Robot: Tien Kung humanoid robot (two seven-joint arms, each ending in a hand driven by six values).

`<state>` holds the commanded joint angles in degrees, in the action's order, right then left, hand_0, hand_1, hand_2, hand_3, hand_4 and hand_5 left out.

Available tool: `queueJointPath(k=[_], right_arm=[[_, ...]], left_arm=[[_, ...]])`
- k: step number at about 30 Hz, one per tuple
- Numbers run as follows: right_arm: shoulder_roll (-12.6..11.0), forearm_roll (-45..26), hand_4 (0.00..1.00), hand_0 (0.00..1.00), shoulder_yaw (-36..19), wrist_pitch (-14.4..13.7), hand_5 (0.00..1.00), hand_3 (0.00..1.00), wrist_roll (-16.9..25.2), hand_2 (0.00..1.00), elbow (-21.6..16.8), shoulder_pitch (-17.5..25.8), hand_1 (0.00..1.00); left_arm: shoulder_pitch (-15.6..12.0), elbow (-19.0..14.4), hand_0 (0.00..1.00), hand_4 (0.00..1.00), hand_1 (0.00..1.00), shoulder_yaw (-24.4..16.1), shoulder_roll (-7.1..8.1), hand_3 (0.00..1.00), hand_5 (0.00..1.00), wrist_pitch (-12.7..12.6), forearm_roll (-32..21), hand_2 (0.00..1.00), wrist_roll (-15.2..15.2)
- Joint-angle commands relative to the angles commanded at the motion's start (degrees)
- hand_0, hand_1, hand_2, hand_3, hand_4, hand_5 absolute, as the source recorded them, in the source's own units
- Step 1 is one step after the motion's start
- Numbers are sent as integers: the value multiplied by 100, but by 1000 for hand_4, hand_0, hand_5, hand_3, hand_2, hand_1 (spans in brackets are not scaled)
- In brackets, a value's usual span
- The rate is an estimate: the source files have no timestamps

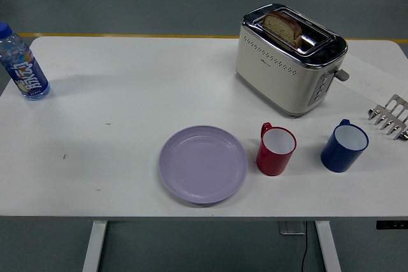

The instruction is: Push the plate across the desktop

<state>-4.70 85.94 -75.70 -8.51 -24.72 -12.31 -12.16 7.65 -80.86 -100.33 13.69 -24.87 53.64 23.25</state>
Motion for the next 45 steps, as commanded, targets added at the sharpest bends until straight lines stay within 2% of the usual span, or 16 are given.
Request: queueJointPath(k=[6, 10, 16, 17, 22, 23, 26, 28, 29, 32, 34, 35, 36, 40, 41, 45], right_arm=[[0, 13, 291, 677, -7, 3, 175, 587, -2, 708, 0, -8, 637], [-4, -3, 291, 677, 4, 4, 175, 587, 0, 708, 1, -16, 637], [-7, -21, 291, 677, 21, 5, 175, 587, 0, 710, 1, -30, 637], [-7, -14, 292, 677, 15, 7, 175, 587, -1, 709, 0, -30, 636], [-12, 3, 292, 677, 4, 13, 175, 587, 11, 709, 4, -29, 636], [-12, 3, 292, 677, 0, 12, 175, 587, 12, 709, 5, -28, 636], [-11, -3, 292, 677, -5, 8, 175, 587, 19, 709, 7, -20, 636], [-8, 20, 292, 677, -24, 12, 175, 587, 19, 709, 6, -12, 636], [-5, 41, 291, 677, -36, 16, 175, 587, 13, 708, 4, -11, 636], [-1, 58, 291, 677, -48, 19, 175, 587, 3, 708, 0, -3, 636], [-1, 60, 291, 677, -46, 20, 175, 587, -3, 708, -3, 1, 636], [-1, 59, 291, 677, -45, 19, 175, 587, -4, 709, -3, 3, 636], [0, 48, 291, 677, -44, 16, 175, 587, -10, 709, -6, 9, 636], [-1, 49, 291, 677, -42, 19, 175, 587, -24, 709, -11, 23, 636], [-1, 57, 291, 677, -43, 22, 174, 587, -27, 709, -12, 25, 637], [2, 87, 291, 677, -62, 25, 174, 587, -39, 709, -18, 38, 637]], left_arm=[[30, -5, 2, 511, 2, 60, -7, 26, 281, -113, 50, 2, -13], [86, 12, 2, 511, 2, 111, -12, 26, 281, -368, -17, 2, 79], [147, 22, 2, 526, 2, 196, 2, 25, 243, -533, -68, 2, 133], [156, 31, 2, 462, 2, 192, 2, 28, 275, -492, -67, 2, 118], [155, 103, 2, 462, 2, 137, 6, 28, 275, -277, -457, 2, 302], [141, 107, 2, 310, 2, 93, 1, 43, 752, -206, -461, 2, 301], [99, 101, 2, 310, 2, 58, 15, 43, 752, -22, -329, 2, 179], [62, 76, 2, 310, 2, 61, 27, 43, 752, 256, -168, 2, -76], [62, 76, 80, 726, 45, 60, 24, 93, 747, 364, -6, 96, -147], [71, 33, 80, 726, 45, 91, 18, 93, 747, 257, 470, 96, -361], [86, 10, 80, 726, 45, 142, 15, 93, 747, -192, 939, 96, -459], [89, 4, 2, 716, 2, 155, 16, 7, 677, -338, 1087, 2, -434], [91, -7, 2, 716, 2, 174, 23, 7, 677, -382, 1139, 2, -435], [97, -10, 2, 716, 2, 257, 47, 7, 677, -310, 1113, 2, -505], [100, -20, 2, 483, 2, 286, 47, 5, 701, -311, 1106, 2, -501], [111, -53, 2, 483, 2, 384, 42, 5, 701, -293, 1040, 2, -440]])
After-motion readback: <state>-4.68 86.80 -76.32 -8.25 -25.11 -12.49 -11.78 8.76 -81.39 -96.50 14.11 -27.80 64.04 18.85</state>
